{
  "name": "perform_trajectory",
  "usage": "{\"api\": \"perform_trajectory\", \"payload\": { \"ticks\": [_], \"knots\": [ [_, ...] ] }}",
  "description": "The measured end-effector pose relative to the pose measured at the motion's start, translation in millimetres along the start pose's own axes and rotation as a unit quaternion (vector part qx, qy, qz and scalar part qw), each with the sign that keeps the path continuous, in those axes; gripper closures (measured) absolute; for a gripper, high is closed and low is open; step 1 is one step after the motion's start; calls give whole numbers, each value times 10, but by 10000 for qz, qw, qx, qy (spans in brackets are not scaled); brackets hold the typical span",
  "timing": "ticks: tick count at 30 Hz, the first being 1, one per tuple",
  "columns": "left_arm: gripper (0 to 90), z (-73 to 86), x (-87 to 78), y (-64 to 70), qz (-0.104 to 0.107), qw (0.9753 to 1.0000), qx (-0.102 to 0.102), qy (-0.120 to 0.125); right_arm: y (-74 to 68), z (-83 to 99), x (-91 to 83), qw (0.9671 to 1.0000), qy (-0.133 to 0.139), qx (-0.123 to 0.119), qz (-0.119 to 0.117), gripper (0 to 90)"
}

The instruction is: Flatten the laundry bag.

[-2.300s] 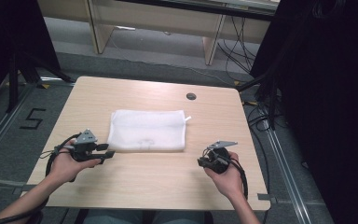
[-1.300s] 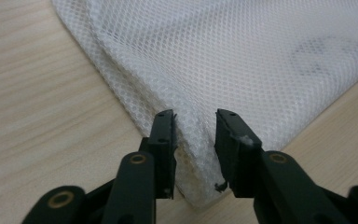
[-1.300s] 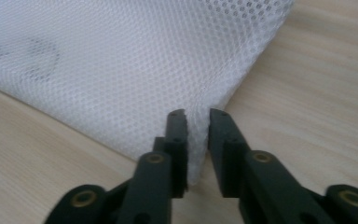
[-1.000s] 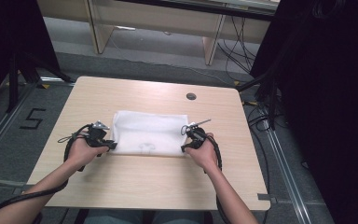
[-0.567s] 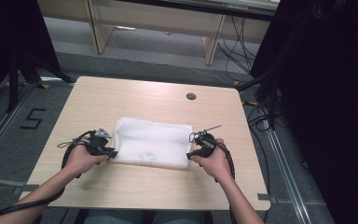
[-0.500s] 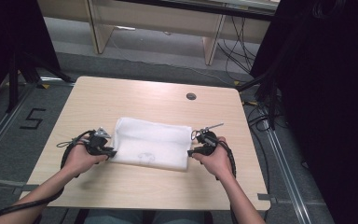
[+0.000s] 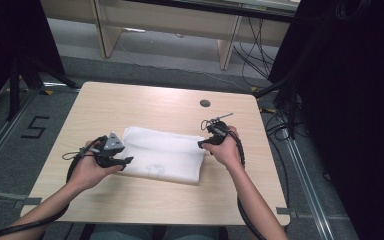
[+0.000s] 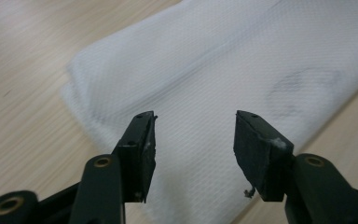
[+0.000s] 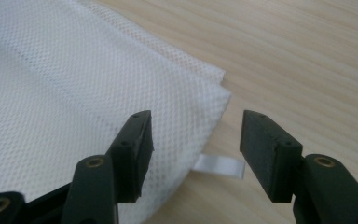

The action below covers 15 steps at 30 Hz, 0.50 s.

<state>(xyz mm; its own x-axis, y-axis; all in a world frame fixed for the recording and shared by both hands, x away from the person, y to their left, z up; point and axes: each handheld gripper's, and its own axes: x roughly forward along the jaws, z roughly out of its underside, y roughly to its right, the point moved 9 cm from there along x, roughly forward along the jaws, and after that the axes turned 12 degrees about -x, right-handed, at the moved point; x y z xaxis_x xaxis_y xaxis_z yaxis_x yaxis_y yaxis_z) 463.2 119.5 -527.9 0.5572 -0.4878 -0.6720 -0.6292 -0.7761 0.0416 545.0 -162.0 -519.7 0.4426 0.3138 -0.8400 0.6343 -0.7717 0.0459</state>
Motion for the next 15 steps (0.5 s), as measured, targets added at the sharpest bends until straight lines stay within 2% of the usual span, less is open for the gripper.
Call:
{"api": "perform_trajectory", "payload": {
  "ticks": [1, 2, 4, 7, 9, 10, 11, 14, 15],
  "knots": [
    [501, 0, 23, 73, 162, 9998, 83, -51, 8, -20, 44, 10000, 4, -28, 41, 430],
    [515, 1, 67, 160, 314, 9995, 12, -36, 25, -31, 88, 9999, -17, -120, 103, 428],
    [539, 40, 152, 301, 601, 9980, -16, -190, 18, -47, 160, 9998, -96, -89, 124, 412],
    [566, 100, 261, 424, 829, 9955, -23, -464, 56, -45, 270, 9997, -138, -9, 195, 389],
    [596, 128, 309, 442, 848, 9943, 144, -625, 76, -29, 340, 9997, -163, 31, 205, 386],
    [607, 144, 340, 463, 886, 9939, 73, -646, 68, -22, 370, 9997, -181, 90, 140, 391],
    [619, 152, 359, 455, 896, 9935, 153, -686, 77, -19, 404, 9997, -145, 66, 159, 415],
    [643, 197, 397, 457, 867, 9930, 33, -804, 47, -8, 460, 9997, -213, -80, 32, 562],
    [647, 226, 386, 426, 889, 9908, 254, -987, 36, 1, 462, 9993, -296, -205, 30, 639]
  ]
}}
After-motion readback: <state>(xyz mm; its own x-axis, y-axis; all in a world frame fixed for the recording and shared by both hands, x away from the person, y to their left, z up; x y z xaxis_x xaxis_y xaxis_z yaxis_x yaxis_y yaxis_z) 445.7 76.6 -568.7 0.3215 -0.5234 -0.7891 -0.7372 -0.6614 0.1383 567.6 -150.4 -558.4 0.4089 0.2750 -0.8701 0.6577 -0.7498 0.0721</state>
